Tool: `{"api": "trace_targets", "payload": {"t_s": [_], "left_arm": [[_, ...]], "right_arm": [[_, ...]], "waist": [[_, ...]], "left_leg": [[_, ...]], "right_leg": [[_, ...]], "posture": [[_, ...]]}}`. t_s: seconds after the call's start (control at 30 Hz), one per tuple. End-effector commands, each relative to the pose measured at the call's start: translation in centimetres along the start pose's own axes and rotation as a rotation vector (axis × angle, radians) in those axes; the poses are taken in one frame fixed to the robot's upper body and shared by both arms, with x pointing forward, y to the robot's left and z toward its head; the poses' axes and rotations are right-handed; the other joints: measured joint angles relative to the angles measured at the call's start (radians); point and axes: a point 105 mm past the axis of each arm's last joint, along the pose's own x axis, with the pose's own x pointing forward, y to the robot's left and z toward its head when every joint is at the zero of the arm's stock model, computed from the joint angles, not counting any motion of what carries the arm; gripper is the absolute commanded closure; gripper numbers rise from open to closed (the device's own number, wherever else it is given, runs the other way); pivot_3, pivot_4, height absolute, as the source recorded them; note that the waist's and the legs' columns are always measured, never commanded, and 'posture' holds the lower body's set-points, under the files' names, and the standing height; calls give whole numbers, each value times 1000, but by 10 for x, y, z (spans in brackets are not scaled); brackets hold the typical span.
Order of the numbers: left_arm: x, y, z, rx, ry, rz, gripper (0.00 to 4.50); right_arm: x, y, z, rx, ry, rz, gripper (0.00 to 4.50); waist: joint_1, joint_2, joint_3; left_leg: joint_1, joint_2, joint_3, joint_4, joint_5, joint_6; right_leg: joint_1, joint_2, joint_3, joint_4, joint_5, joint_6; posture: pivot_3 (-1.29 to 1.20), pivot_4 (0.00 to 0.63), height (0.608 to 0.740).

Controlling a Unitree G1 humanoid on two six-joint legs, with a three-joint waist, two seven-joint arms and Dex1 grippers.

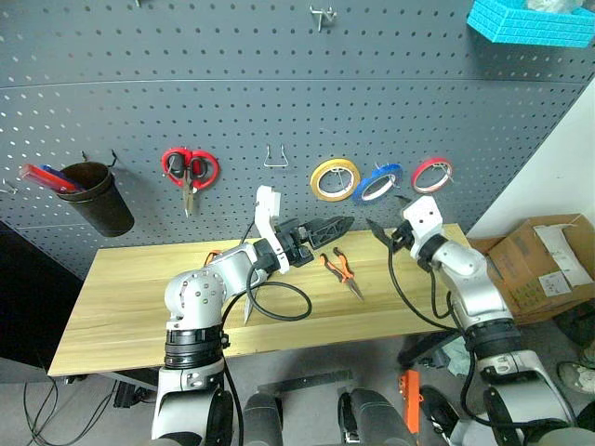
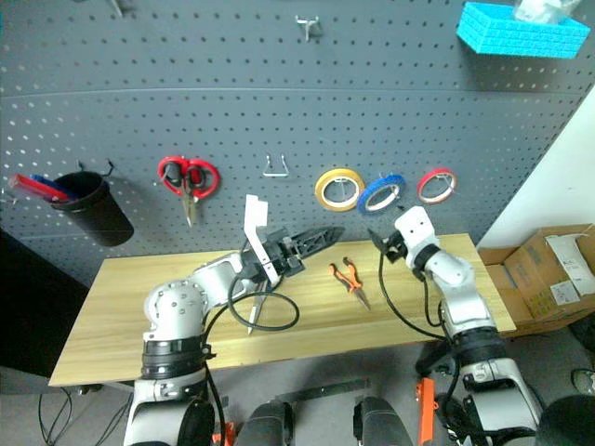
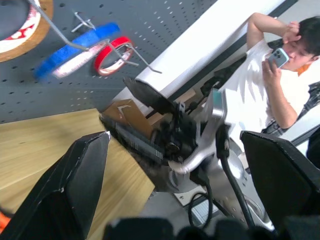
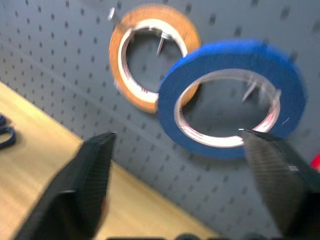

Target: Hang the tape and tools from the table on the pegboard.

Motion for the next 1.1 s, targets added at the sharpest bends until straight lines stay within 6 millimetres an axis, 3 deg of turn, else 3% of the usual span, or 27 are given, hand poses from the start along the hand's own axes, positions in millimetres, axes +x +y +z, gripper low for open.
{"api": "trace_targets", "payload": {"t_s": [0.03, 0.23, 0.33, 0.43, 0.63, 0.83, 1.1], "left_arm": [[-13, 12, -2, 100, 9, 95, 0], [-49, 62, -32, 253, 95, 402, 0], [-63, 70, -38, 306, 86, 483, 0], [-76, 75, -39, 308, 52, 559, 0], [-82, 59, -56, 278, 78, 523, 0], [-81, 43, -67, 235, 96, 468, 0], [-77, 41, -68, 226, 100, 464, 0]], "right_arm": [[-9, 17, 1, 26, 23, -13, 49], [-11, 61, -28, 255, 293, 7, 49], [-4, 79, -31, 303, 405, 71, 49], [19, 90, -24, 378, 444, 104, 49], [42, 84, -37, 351, 522, 94, 49], [44, 71, -67, 315, 637, 58, 49], [45, 68, -84, 291, 683, 59, 49]], "waist": [[-1, 0, 0], [1, 2, 1], [4, 4, 3], [9, 8, 7], [31, 10, 12], [49, 14, 37], [54, 18, 69]], "left_leg": [[0, 0, 0, 0, 0, 0], [5, 3, 1, 0, 0, 0], [6, 4, 1, -1, 1, 2], [6, 4, 1, -1, 2, 3], [6, 5, 0, -3, 2, 4], [3, 4, 0, -4, 2, 5], [0, 5, -2, -4, 2, 5]], "right_leg": [[0, 0, 0, 0, 0, 0], [0, 2, 1, 5, -4, -1], [0, 3, 1, 6, -4, -7], [0, 3, 1, 6, -5, -11], [0, 4, -1, 4, -7, -14], [-1, 3, -1, 1, -8, -13], [-4, 4, -2, 1, -8, -12]], "posture": [[82, 116, 740], [108, 154, 740], [125, 169, 740], [153, 187, 740], [200, 215, 740], [238, 244, 740], [259, 273, 740]]}}
